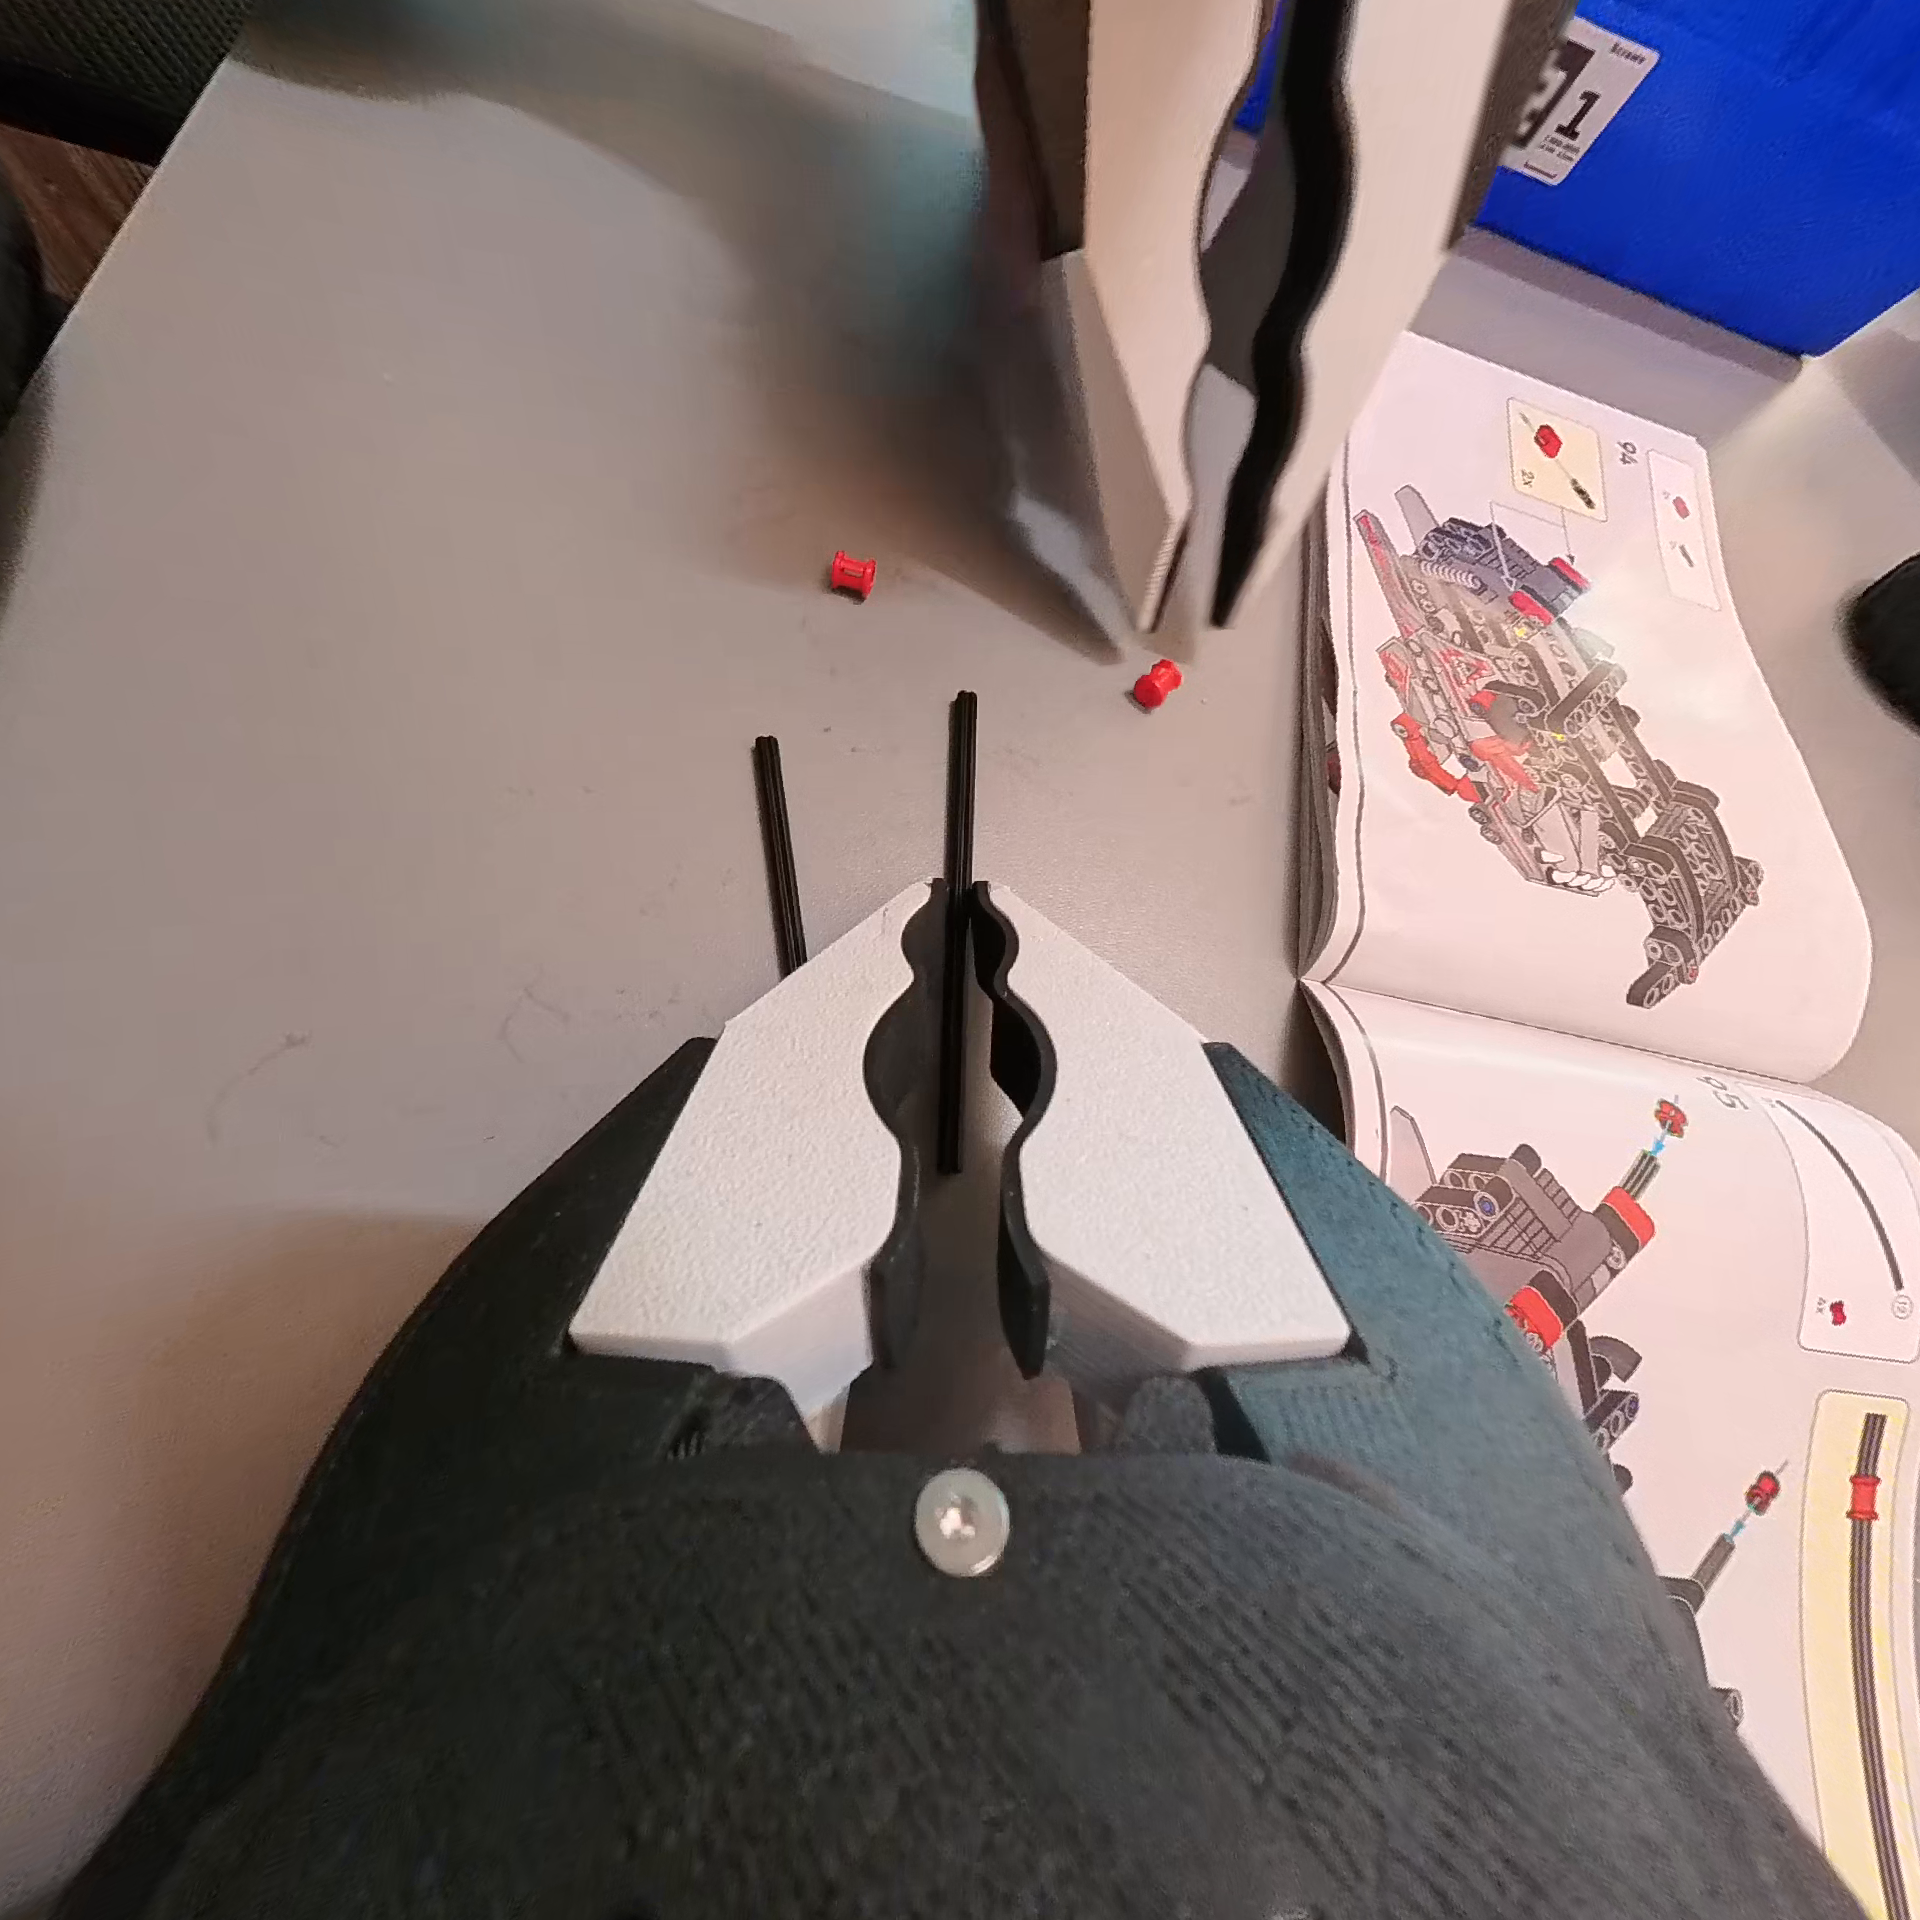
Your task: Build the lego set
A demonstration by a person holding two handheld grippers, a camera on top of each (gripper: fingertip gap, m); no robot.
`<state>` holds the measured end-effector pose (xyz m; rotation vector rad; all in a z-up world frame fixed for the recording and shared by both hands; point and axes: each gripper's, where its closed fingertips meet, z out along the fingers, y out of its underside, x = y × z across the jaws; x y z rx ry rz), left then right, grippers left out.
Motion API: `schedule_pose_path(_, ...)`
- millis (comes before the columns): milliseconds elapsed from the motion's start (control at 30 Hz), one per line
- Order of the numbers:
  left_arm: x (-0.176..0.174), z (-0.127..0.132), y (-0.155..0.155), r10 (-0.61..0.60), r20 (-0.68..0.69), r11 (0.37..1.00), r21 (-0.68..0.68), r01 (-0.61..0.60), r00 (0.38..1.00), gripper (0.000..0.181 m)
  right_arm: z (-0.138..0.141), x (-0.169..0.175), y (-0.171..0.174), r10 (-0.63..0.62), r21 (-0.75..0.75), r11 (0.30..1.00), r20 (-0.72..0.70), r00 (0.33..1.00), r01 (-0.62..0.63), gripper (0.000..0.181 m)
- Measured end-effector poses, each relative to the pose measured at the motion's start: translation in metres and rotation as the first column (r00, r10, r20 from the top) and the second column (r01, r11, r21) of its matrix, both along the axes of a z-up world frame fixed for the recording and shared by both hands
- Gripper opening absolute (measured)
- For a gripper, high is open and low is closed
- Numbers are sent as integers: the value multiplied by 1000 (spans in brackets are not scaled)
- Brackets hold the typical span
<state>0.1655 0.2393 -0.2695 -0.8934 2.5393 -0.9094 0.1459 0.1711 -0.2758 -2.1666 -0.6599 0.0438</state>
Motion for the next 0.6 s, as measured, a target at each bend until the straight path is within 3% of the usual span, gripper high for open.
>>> schedule_pose_path(133,10,9,-1,26,60,999,-39,-23,998,13,0,0,0,0,0,1000,0,1000,0,2)
schedule_pose_path(600,18,4,-8,15,64,1000,-27,-13,998,18,0,0,0,0,-4,1000,-6,1000,0,3)
